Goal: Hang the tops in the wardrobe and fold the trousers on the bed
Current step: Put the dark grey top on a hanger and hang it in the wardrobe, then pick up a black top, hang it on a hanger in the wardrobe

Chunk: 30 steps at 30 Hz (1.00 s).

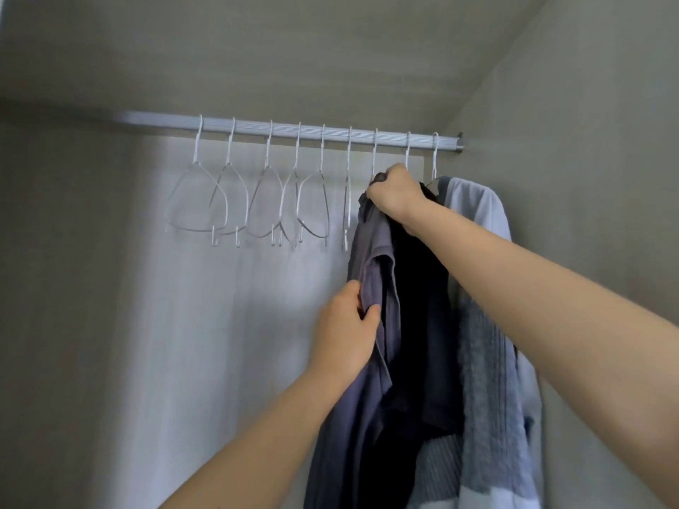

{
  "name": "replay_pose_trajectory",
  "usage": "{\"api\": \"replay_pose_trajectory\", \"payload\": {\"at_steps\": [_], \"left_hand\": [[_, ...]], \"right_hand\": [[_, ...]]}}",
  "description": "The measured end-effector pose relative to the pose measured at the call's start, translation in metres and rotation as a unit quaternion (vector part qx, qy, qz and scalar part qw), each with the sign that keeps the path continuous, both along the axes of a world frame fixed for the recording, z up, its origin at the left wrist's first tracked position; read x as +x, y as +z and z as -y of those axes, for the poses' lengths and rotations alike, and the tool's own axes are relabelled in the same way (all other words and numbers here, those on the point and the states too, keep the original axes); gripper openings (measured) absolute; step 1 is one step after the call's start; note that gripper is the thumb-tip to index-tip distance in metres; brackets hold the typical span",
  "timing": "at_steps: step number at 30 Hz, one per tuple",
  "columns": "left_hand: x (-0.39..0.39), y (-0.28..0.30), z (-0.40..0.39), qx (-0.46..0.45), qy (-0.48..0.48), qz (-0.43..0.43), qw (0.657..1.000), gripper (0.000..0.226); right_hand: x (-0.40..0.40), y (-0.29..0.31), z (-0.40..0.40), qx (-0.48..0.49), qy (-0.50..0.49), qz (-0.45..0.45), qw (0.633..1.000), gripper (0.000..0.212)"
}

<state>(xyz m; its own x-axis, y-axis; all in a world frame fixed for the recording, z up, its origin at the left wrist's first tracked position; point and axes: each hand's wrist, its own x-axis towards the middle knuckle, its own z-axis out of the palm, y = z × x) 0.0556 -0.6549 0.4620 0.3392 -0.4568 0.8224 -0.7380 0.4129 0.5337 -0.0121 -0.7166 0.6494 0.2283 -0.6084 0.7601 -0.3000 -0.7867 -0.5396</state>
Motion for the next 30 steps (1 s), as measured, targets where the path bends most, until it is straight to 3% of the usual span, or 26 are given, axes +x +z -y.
{"api": "replay_pose_trajectory", "payload": {"at_steps": [2, 5, 11, 19, 26, 30], "left_hand": [[-0.007, -0.008, -0.010, 0.005, -0.004, 0.000, 1.000, 0.020], [-0.013, -0.026, -0.027, 0.017, -0.007, -0.013, 1.000, 0.017], [-0.018, -0.065, -0.078, 0.056, 0.002, -0.082, 0.995, 0.012], [-0.030, -0.117, -0.203, 0.072, 0.132, -0.118, 0.982, 0.012], [-0.112, -0.212, -0.353, 0.110, 0.328, -0.146, 0.927, 0.010], [-0.197, -0.276, -0.454, 0.150, 0.438, -0.218, 0.859, 0.009]], "right_hand": [[-0.014, -0.018, -0.020, -0.036, -0.025, -0.008, 0.999, 0.014], [-0.032, -0.055, -0.049, -0.080, -0.022, -0.029, 0.996, 0.033], [-0.066, -0.132, -0.100, -0.052, 0.023, -0.016, 0.998, 0.054], [-0.094, -0.236, -0.180, -0.044, 0.157, -0.008, 0.987, 0.046], [-0.118, -0.350, -0.266, -0.004, 0.353, -0.076, 0.933, 0.037], [-0.152, -0.419, -0.347, 0.015, 0.480, -0.139, 0.866, 0.034]]}}
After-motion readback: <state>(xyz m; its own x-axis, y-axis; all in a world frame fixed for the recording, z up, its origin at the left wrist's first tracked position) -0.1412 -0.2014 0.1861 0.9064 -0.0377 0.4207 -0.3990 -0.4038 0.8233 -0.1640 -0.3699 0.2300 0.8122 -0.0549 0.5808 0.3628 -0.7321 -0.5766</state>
